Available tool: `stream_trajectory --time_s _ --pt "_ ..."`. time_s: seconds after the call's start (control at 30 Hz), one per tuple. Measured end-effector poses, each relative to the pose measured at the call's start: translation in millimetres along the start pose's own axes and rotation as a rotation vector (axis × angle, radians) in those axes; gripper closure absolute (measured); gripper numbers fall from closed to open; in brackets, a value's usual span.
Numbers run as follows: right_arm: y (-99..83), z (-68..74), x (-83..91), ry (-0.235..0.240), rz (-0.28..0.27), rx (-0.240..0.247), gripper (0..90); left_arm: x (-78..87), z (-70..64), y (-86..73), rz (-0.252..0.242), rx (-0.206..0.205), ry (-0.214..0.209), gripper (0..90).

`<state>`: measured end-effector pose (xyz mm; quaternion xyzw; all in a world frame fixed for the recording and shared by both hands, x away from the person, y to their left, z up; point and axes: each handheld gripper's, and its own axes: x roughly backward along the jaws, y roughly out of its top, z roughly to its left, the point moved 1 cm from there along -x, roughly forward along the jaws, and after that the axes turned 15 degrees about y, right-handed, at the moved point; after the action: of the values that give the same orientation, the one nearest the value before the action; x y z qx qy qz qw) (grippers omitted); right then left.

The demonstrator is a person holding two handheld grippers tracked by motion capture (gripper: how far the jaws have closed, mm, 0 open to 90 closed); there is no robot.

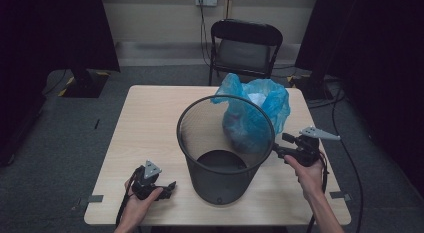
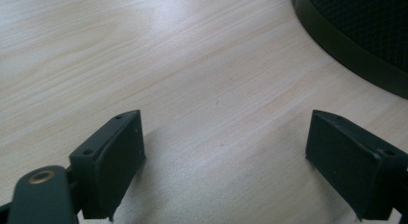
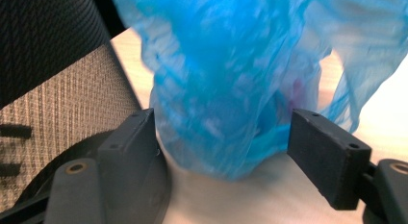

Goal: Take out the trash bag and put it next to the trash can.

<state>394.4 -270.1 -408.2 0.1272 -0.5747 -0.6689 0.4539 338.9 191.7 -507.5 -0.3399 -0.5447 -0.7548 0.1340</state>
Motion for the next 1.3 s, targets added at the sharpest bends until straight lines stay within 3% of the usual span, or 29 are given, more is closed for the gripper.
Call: stream_trajectory --time_s 0.17,0.3,0.53,0.9,1.0,1.3 --pt "-17.2 9.4 5.6 -0.011 0.034 0.005 23.3 -0.8 -0.3 0.4 0.001 0.007 0.004 11.8" --pt "-27.8 15.5 13.7 -0.025 0.027 0.001 21.2 -1.5 0.4 0.9 0.010 0.003 0.011 8.6" --pt "-52.0 25.9 15.3 -0.051 0.079 0.014 18.6 -1.5 0.4 0.9 0.010 0.004 0.010 8.6" --pt "-88.2 25.1 6.2 -0.070 0.194 -0.009 16.1 -1.5 0.4 0.9 0.010 0.005 0.010 8.6" --pt "-96.5 24.6 1.6 -0.089 0.245 -0.002 16.2 -1.6 0.4 0.9 0.009 0.004 0.009 8.6" --pt "-107.6 27.0 -12.3 -0.153 0.313 0.014 16.2 -1.6 0.4 1.0 0.010 0.004 0.009 8.6"
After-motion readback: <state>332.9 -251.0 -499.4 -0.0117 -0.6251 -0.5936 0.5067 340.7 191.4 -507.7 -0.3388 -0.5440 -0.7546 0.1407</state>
